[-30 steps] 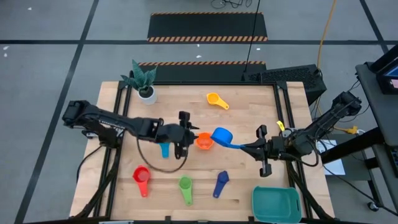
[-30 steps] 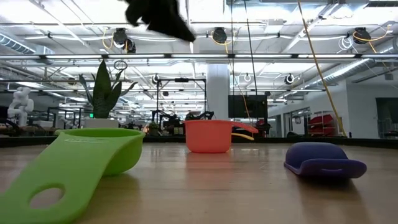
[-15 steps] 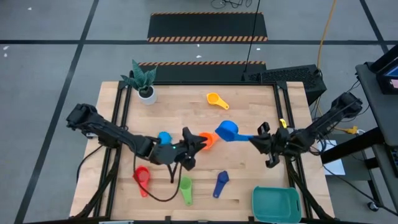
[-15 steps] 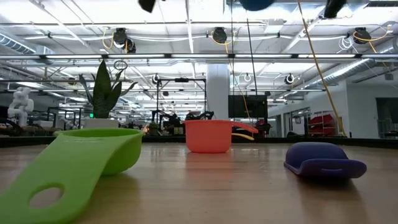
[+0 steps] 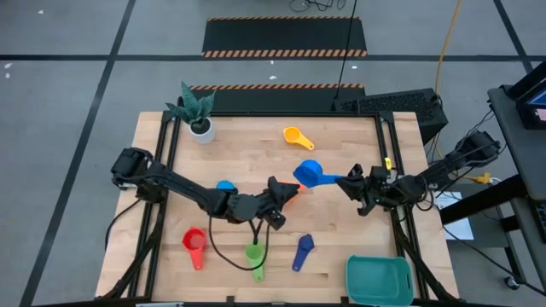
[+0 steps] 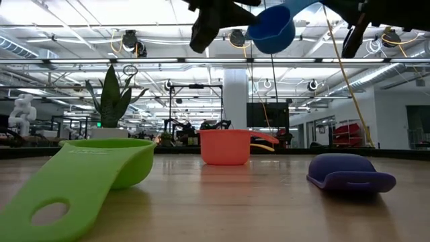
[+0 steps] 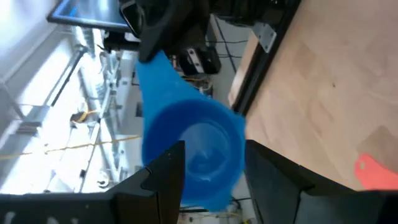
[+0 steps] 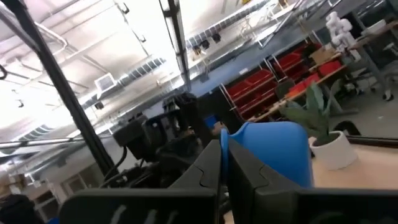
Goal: Nest measuring cups in basket
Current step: Stack the blue measuring cup on top of the orange measuring cup
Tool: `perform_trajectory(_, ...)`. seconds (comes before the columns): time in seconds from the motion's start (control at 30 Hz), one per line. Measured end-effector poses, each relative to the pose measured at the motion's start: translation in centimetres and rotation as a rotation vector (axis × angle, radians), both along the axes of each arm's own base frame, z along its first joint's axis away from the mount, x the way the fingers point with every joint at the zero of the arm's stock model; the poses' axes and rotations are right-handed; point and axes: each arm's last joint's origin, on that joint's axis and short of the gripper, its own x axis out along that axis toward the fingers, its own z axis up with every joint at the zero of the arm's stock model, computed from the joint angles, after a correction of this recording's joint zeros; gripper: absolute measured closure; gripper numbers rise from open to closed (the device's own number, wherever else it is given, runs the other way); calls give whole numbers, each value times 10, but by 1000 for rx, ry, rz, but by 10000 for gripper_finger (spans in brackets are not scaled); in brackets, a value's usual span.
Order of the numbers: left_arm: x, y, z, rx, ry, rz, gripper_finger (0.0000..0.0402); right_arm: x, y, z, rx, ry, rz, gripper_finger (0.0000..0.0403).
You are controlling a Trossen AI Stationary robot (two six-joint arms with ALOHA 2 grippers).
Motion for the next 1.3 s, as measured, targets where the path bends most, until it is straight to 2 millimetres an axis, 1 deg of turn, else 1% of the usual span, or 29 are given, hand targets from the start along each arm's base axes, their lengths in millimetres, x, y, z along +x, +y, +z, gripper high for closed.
perform_trajectory(0.13, 2, 7, -3, 17, 26, 11, 231, 4, -1, -3, 17, 3, 31, 403)
perform_trajectory(0.33, 5, 23, -12, -31, 86, 38, 231, 6, -2, -4, 32, 0, 38, 403)
perform_trajectory(0.7, 6, 32, -16, -58, 114, 46, 234, 6, -1, -5, 52, -4, 47, 403)
perform_trajectory(0.8, 7, 34, -18, -71, 132, 20, 253, 6, -1, -5, 51, -3, 47, 403)
perform_trajectory(1.0, 8, 39, -18, -77, 140, 12, 317, 7, -1, -6, 59, 7, 50, 403)
perform_trajectory(1.1, 8, 39, -19, -81, 146, -6, 341, 7, -1, -6, 71, 4, 54, 403)
perform_trajectory(1.2, 8, 39, -19, -86, 153, -31, 354, 7, -1, -6, 76, 3, 54, 403)
perform_trajectory(1.3, 8, 40, -19, -86, 155, -40, 356, 7, -2, -6, 77, 3, 52, 403)
